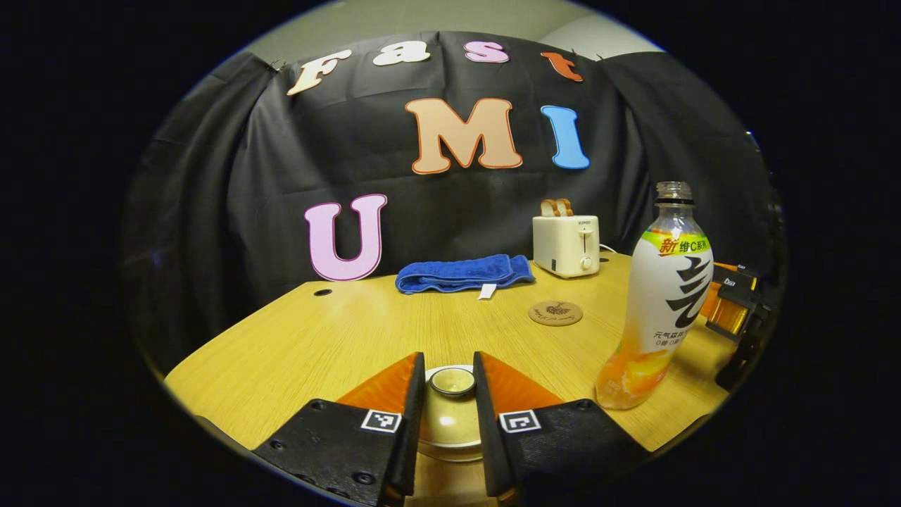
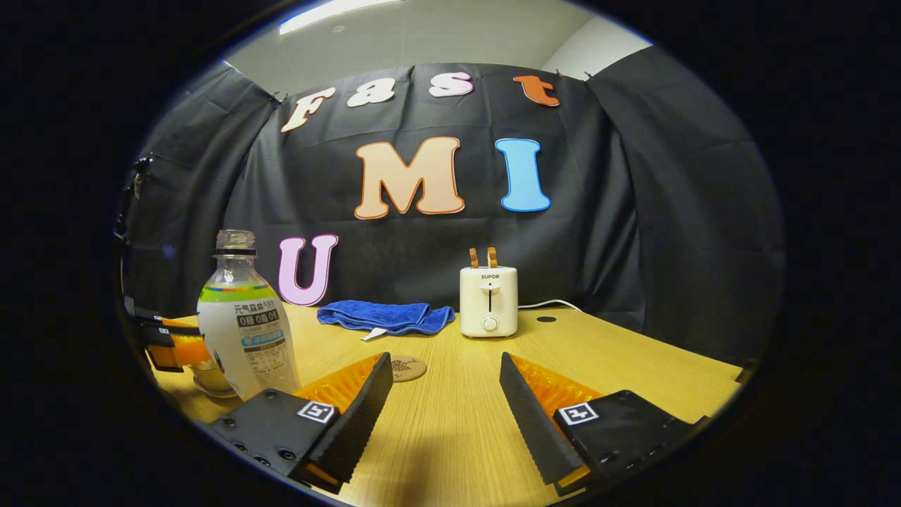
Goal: Open the teacup lid with one hand, grasp the water bottle and pour water into the teacup with the other hand; after pouring, place the water bottle on the coaster and then close the teacup lid.
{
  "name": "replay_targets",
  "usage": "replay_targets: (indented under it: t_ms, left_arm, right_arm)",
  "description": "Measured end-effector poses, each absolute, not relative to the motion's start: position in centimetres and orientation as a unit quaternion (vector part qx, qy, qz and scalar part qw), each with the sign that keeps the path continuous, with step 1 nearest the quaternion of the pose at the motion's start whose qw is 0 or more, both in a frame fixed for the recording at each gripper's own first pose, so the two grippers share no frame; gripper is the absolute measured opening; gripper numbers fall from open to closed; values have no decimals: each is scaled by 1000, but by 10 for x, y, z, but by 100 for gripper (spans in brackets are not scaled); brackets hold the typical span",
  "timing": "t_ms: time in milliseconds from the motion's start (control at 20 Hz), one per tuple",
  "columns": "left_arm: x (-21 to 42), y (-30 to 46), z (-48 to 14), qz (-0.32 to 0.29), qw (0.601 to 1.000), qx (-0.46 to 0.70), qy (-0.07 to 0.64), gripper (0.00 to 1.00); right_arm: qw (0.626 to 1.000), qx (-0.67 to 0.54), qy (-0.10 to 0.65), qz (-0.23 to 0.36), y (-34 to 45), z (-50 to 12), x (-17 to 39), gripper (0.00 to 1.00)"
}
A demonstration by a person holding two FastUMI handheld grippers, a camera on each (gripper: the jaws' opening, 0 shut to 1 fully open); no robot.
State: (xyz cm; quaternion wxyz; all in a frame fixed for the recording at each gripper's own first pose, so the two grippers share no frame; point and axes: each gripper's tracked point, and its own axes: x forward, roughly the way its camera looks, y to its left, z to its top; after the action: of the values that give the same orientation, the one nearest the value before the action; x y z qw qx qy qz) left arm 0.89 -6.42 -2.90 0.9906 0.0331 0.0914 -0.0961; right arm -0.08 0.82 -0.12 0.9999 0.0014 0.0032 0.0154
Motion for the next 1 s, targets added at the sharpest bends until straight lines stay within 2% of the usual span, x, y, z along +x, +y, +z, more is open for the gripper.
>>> replay_targets:
  t_ms: [100,350,400,450,500,600,750,800,1000]
  left_arm:
    - [10,-66,-29,-100,990,33,90,30]
    - [12,-65,-26,-98,992,26,80,24]
    - [12,-64,-26,-97,992,24,80,24]
    - [13,-64,-26,-96,992,24,79,23]
    - [13,-64,-24,-95,992,22,78,23]
    - [12,-62,-17,-90,993,24,69,23]
    - [9,-61,-3,-87,995,25,51,23]
    - [7,-59,0,-86,995,25,46,23]
    - [0,-58,8,-86,995,24,36,23]
  right_arm:
    - [1000,1,3,16,8,-1,-1,95]
    - [999,2,4,34,15,-2,-5,96]
    - [999,4,3,43,20,-1,-7,98]
    - [999,7,6,50,23,-2,-9,95]
    - [998,8,8,57,26,-2,-12,98]
    - [998,7,10,67,30,-3,-19,95]
    - [996,6,17,82,38,-4,-33,100]
    - [996,5,17,88,42,-3,-39,95]
    - [992,5,20,126,64,-5,-59,99]
